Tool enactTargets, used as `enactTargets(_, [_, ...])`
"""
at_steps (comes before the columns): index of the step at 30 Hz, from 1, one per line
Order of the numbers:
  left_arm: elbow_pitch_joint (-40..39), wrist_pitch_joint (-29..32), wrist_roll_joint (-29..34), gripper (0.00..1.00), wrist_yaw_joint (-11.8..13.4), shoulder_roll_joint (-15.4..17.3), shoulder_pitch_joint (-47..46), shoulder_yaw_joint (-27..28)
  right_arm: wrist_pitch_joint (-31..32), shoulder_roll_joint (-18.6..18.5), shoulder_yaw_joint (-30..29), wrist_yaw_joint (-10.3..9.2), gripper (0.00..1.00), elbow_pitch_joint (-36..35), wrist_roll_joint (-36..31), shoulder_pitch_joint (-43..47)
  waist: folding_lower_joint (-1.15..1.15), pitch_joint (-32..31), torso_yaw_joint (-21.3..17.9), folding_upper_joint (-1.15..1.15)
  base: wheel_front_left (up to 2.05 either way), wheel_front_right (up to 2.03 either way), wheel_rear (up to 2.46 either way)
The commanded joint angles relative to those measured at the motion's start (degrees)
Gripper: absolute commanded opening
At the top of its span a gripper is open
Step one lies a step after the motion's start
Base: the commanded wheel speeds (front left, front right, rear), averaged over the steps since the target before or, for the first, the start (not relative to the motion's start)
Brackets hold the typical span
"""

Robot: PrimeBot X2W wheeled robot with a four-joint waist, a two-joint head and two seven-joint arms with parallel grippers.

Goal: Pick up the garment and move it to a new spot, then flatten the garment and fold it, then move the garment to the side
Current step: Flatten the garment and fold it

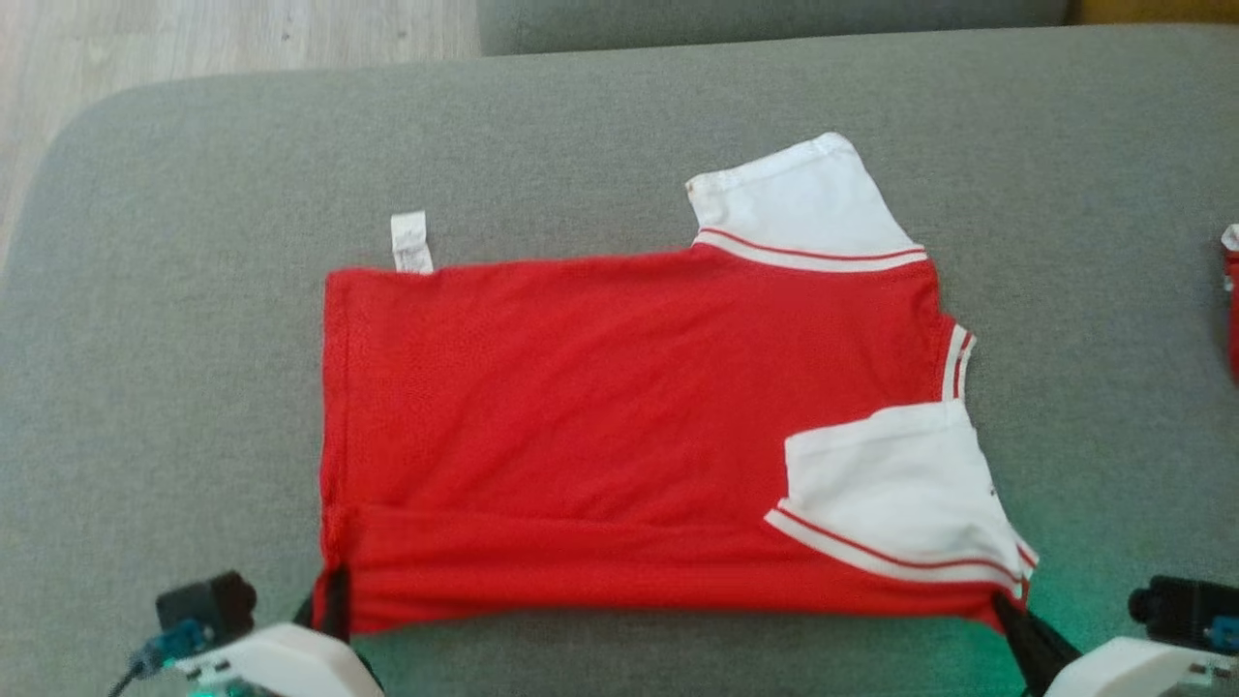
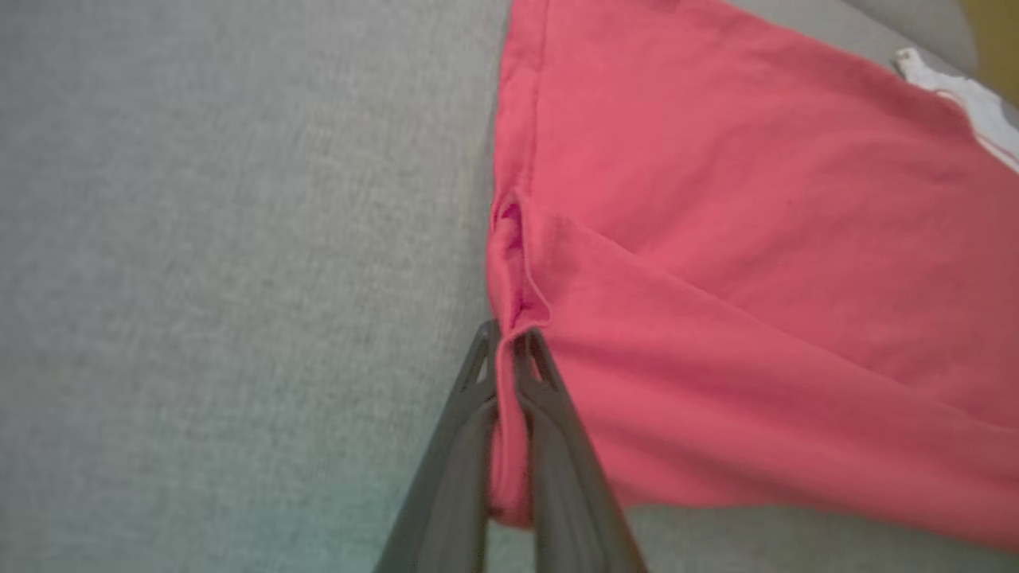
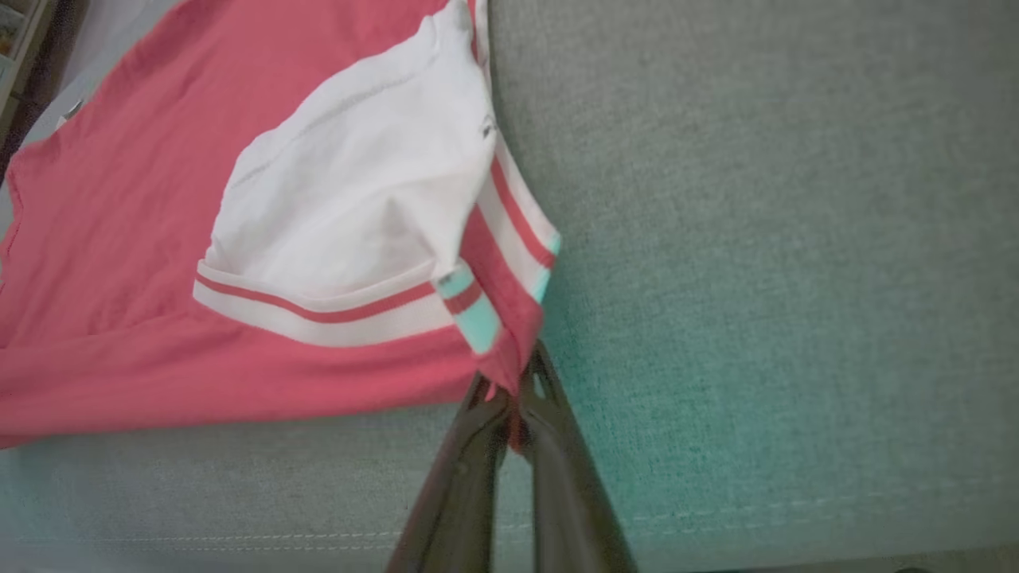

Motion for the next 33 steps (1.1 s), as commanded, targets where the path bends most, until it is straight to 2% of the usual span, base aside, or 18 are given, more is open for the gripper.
enactTargets(1, [-0.2,0.2,-0.7,1.00,0.0,0.0,-1.1,2.1,-0.5,-0.6,0.8,-0.04,1.00,-0.3,0.3,-1.6,0.01,-0.7,-0.1,0.00,0.00,0.00,0.00])
enactTargets(8, [3.6,-4.6,1.1,1.00,0.0,-1.5,-1.0,0.8,-5.7,-0.6,1.1,-0.04,1.00,4.2,-0.6,-4.3,0.01,-2.4,-0.5,0.00,0.00,0.00,0.00])
enactTargets(13, [3.8,-14.8,5.7,1.00,1.4,-1.9,-3.1,1.2,-12.9,-0.7,0.8,-0.04,1.00,2.9,-4.7,-7.1,0.01,-3.8,-0.6,0.00,0.00,0.00,0.00])
enactTargets(20, [1.7,-26.4,13.4,1.00,2.4,-0.2,-7.8,-0.2,-20.5,-2.5,3.7,-0.04,1.00,-2.8,-9.2,-11.6,0.01,-4.6,-0.8,0.00,0.00,0.00,0.00])
enactTargets(23, [0.9,-27.6,15.3,1.00,2.5,0.3,-9.6,-1.2,-21.9,-3.3,5.1,-0.04,1.00,-5.7,-9.9,-13.2,0.01,-4.6,-0.8,0.00,0.00,0.00,0.00])
enactTargets(33, [-0.3,-24.0,18.1,1.00,3.0,1.8,-12.1,-3.4,-21.3,-3.7,7.3,-0.04,1.00,-10.1,-10.0,-14.8,0.01,-3.6,-1.1,0.00,0.00,0.00,0.00])
